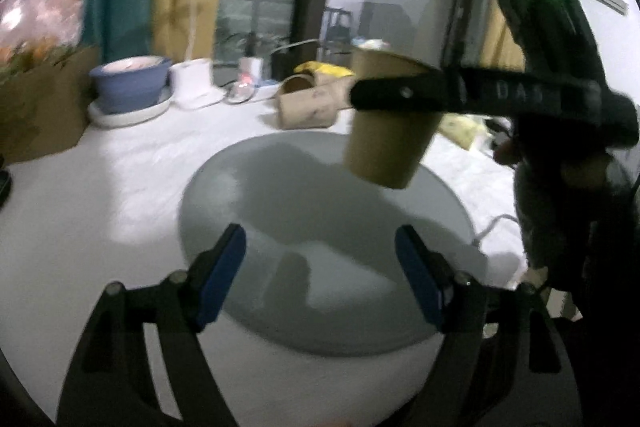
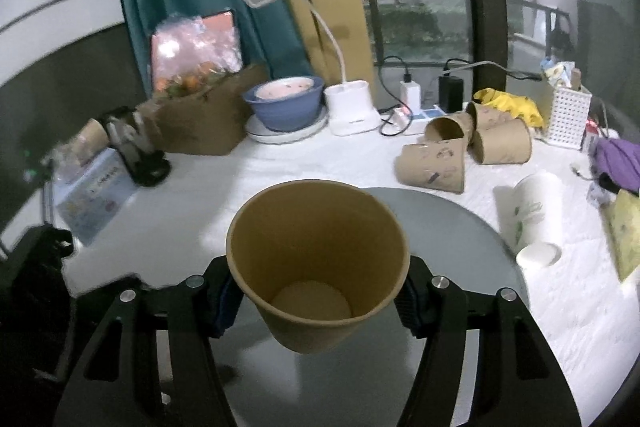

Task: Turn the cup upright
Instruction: 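Carry the upright brown cup with the left tool over the grey mat, then lower the brown cup onto the grey mat and open the left tool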

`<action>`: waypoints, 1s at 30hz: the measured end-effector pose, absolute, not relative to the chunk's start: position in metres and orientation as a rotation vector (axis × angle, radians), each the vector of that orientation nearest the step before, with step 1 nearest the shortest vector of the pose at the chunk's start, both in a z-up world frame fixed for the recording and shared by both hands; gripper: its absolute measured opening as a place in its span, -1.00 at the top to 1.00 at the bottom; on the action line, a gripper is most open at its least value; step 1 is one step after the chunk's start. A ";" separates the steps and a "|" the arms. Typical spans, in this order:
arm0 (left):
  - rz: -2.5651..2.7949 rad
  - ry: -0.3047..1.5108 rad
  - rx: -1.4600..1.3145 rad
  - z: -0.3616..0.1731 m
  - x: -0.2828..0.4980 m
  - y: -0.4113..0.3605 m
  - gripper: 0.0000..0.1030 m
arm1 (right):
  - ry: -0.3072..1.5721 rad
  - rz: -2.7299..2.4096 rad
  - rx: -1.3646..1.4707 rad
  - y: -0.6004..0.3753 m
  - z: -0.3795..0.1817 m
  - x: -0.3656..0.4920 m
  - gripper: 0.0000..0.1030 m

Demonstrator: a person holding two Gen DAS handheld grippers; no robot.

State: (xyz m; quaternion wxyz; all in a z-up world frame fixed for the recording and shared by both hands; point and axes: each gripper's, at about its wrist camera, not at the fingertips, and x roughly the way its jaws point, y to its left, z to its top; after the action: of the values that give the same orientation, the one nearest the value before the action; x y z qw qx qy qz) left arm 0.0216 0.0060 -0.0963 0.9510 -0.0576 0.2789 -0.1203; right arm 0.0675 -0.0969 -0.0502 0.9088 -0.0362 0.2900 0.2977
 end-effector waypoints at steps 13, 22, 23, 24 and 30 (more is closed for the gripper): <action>-0.084 0.566 -0.264 -0.097 0.040 0.051 -0.52 | 0.582 0.531 -0.225 -0.079 -0.083 0.115 -0.28; -0.079 0.614 -0.316 -0.105 0.058 0.059 -0.52 | 0.600 0.515 -0.287 -0.067 -0.094 0.127 -0.28; -0.080 0.617 -0.316 -0.105 0.059 0.059 -0.52 | 0.608 0.513 -0.291 -0.067 -0.095 0.127 -0.28; -0.082 0.620 -0.317 -0.105 0.059 0.059 -0.52 | 0.611 0.512 -0.292 -0.066 -0.096 0.127 -0.28; -0.080 0.632 -0.327 -0.107 0.064 0.060 -0.52 | 0.619 0.496 -0.307 -0.066 -0.097 0.122 -0.28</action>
State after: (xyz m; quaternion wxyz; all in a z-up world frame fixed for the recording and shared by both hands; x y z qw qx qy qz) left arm 0.0642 0.0601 -0.1067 0.9365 -0.1600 0.3095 -0.0390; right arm 0.1224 -0.0656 -0.0972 0.9109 -0.1490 0.3002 0.2407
